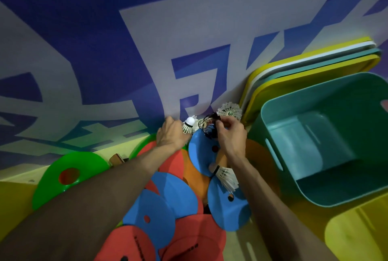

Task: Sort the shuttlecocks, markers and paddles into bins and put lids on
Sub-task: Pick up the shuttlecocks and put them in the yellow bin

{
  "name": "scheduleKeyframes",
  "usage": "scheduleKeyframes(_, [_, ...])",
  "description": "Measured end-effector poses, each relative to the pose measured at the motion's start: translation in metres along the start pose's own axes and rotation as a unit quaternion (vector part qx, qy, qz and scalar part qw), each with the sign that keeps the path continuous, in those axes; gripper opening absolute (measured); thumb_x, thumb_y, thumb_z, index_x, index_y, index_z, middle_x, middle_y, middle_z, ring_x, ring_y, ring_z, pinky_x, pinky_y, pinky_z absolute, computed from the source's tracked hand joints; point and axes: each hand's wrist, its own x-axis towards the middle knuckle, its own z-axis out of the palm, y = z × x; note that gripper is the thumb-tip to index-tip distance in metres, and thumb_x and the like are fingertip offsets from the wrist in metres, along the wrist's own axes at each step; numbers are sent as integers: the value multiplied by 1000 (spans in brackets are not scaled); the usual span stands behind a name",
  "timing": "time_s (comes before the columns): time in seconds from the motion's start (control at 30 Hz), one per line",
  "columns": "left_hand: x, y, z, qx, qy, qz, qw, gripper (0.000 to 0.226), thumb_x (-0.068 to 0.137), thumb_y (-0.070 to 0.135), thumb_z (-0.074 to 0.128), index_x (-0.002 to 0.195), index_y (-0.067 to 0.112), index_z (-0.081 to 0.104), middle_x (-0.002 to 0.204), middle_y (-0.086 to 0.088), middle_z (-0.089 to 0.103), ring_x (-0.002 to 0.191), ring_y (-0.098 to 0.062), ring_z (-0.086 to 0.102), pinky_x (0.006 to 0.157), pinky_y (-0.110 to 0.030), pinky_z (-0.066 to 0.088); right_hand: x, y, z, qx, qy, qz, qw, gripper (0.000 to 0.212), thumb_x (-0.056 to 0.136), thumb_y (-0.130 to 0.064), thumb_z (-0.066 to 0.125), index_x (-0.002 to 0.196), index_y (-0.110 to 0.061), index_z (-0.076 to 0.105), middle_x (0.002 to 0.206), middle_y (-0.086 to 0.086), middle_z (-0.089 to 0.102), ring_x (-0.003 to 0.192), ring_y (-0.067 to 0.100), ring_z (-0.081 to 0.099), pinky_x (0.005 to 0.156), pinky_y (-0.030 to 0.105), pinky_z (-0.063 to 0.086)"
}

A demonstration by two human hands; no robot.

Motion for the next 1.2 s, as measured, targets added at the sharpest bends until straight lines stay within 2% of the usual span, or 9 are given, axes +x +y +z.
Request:
scheduleKeyframes(0.13, [-1, 0, -10, -63, 10, 3, 998, 39, 76, 39, 72, 105, 16, 57, 111, -6, 59, 100, -27, 59, 86, -38, 46, -1, -6, 0, 4, 10, -7, 1000, 17, 93, -22, 55, 99, -17, 69, 91, 1, 71, 87, 15, 65, 82, 32, 54])
scheduleKeyframes(0.33, [-22, -2, -45, -216, 59, 10, 975, 33, 76, 39, 74, 98, 16, 63, 94, -3, 68, 87, -23, 62, 76, -36, 52, -11, -28, -1, 60, 14, 1, 998, 10, 93, -21, 56, 86, -26, 59, 82, -4, 67, 78, 11, 65, 73, 32, 57])
scheduleKeyframes(0.5, [-62, -17, -80, -287, 83, -10, 954, 34, 80, 44, 68, 95, 13, 66, 82, -2, 63, 78, -21, 58, 64, -29, 39, -33, -54, 1, 76, -1, -13, 997, 13, 94, -24, 56, 97, -15, 65, 89, 2, 70, 86, 17, 67, 78, 38, 57])
scheduleKeyframes(0.6, [-91, -43, -94, -364, 72, -15, 929, 41, 78, 51, 67, 90, 11, 67, 74, -3, 63, 69, -21, 60, 67, -40, 48, -54, -72, -2, 91, -27, -32, 995, 10, 93, -24, 58, 94, -17, 64, 85, 2, 70, 84, 20, 67, 75, 40, 58])
scheduleKeyframes(0.73, [-134, -77, -117, -453, 85, -13, 887, 34, 87, 43, 61, 97, 11, 63, 83, -5, 66, 68, -17, 62, 73, -37, 53, -87, -99, -3, 112, -67, -37, 991, 7, 93, -19, 60, 92, -13, 63, 83, 3, 70, 81, 19, 70, 68, 30, 59])
scheduleKeyframes(0.9, [-182, -124, -140, -508, 132, -15, 851, 27, 87, 38, 62, 102, 15, 60, 101, -9, 67, 79, -19, 62, 81, -41, 53, -129, -124, 29, 89, -125, -70, 986, 10, 85, -17, 65, 76, -17, 68, 84, 11, 73, 84, 26, 70, 83, 51, 56])
scheduleKeyframes(1.03, [-224, -167, -151, -552, 183, -27, 813, 34, 87, 39, 63, 109, 13, 59, 90, -2, 62, 59, -10, 59, 55, -27, 44, -165, -140, 68, 88, -159, -82, 980, 13, 71, -32, 65, 70, -19, 67, 80, 8, 73, 84, 30, 71, 80, 52, 56])
scheduleKeyframes(1.13, [-252, -207, -152, -572, 223, -48, 788, 28, 86, 40, 63, 102, 18, 57, 87, 2, 59, 69, -13, 55, 55, -28, 41, -194, -154, 101, 89, -193, -88, 973, 9, 80, -19, 65, 71, -19, 65, 80, 10, 71, 84, 32, 70, 79, 50, 57])
scheduleKeyframes(1.2, [-270, -235, -153, -589, 248, -68, 766, 24, 88, 37, 62, 101, 18, 57, 88, 0, 60, 73, -14, 56, 57, -29, 41, -218, -168, 124, 100, -224, -90, 965, 8, 86, -11, 63, 79, -14, 65, 79, 10, 68, 75, 24, 69, 73, 40, 60])
